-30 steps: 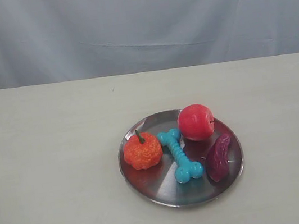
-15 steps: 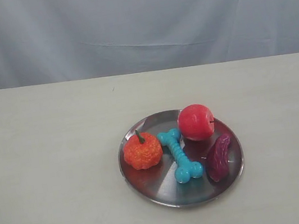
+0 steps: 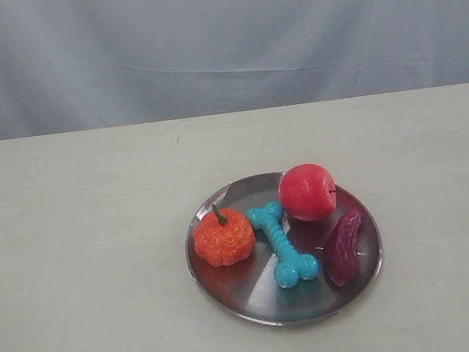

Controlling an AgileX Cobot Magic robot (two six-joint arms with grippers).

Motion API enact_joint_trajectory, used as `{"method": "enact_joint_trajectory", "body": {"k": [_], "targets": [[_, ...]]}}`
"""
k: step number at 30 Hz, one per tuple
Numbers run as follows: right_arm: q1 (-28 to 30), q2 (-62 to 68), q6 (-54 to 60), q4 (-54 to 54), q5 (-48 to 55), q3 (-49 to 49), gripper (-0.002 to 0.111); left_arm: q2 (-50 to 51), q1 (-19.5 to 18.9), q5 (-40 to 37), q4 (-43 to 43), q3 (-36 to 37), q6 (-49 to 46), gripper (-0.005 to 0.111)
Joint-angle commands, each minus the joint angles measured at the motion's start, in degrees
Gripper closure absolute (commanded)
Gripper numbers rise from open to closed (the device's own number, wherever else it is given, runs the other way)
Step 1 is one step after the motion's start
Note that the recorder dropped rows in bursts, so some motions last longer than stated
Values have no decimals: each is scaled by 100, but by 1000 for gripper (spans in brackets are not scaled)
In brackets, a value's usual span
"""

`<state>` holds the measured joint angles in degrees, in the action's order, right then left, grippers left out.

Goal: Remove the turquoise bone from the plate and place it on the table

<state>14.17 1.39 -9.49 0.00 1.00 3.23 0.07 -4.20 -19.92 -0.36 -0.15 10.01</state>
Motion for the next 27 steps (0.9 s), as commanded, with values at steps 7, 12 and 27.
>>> {"method": "enact_joint_trajectory", "body": {"k": [7, 12, 27], "targets": [[-581, 1935, 1085, 274, 2525, 2060, 109, -7, -26, 31, 36, 15, 11, 107], [-995, 3450, 1256, 274, 4187, 3501, 109, -7, -26, 31, 36, 15, 11, 107], [-1967, 7513, 751, 233, 4301, 5182, 109, -7, -26, 31, 36, 15, 11, 107]]}}
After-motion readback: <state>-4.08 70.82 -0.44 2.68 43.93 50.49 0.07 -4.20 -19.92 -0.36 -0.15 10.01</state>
